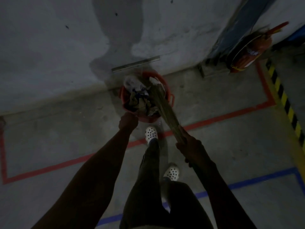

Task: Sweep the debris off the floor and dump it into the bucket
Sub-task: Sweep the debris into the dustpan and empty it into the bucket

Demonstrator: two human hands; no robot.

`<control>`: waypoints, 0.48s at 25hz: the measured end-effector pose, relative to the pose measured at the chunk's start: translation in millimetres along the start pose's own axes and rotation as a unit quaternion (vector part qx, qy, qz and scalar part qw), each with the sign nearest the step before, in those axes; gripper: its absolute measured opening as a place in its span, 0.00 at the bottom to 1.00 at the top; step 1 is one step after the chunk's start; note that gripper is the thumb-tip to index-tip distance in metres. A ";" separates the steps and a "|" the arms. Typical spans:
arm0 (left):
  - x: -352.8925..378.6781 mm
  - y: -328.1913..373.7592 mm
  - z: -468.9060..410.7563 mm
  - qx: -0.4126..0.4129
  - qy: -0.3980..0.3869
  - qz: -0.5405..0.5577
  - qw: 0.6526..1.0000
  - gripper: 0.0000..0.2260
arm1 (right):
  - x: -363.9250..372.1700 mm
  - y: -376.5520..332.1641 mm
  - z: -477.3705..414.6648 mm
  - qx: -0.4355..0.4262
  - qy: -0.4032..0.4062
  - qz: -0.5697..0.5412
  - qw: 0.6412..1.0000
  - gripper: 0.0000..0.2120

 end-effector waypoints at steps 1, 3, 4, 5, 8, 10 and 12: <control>5.0 8.0 -26.7 -0.001 -0.006 -0.015 1.000 0.18 | 1.9 -0.1 -23.9 0.013 -0.003 -0.009 1.000 0.36; 9.9 30.0 -83.9 0.013 -0.015 -0.032 0.999 0.19 | 3.1 -4.2 -74.3 0.030 -0.007 -0.010 0.999 0.35; 8.7 42.0 -105.0 0.028 -0.017 -0.037 0.999 0.18 | 0.7 -7.1 -92.0 0.038 -0.004 -0.007 0.999 0.35; 6.6 53.7 -123.1 0.042 -0.020 -0.043 0.998 0.17 | -0.7 -11.1 -107.9 0.045 0.000 -0.005 0.999 0.34; 6.1 74.7 -157.6 0.080 -0.059 -0.115 0.988 0.16 | -0.1 -23.0 -136.0 0.059 0.003 0.008 0.998 0.34; 3.7 70.1 -158.9 0.080 -0.084 -0.154 0.981 0.17 | 1.8 -24.2 -136.1 0.092 -0.003 -0.012 0.996 0.33; -1.4 60.7 -150.4 0.063 -0.090 -0.172 0.979 0.18 | 0.9 -26.0 -127.5 0.111 -0.009 -0.016 0.994 0.34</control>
Point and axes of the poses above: each hand's wrist, its own z-axis away from the middle knuckle, its own x-axis out of the palm, y = z × x, the point moved 9 cm from there along -z, towards the middle knuckle, and after that the axes turned 3 degrees about -y, right-handed, at the moved point
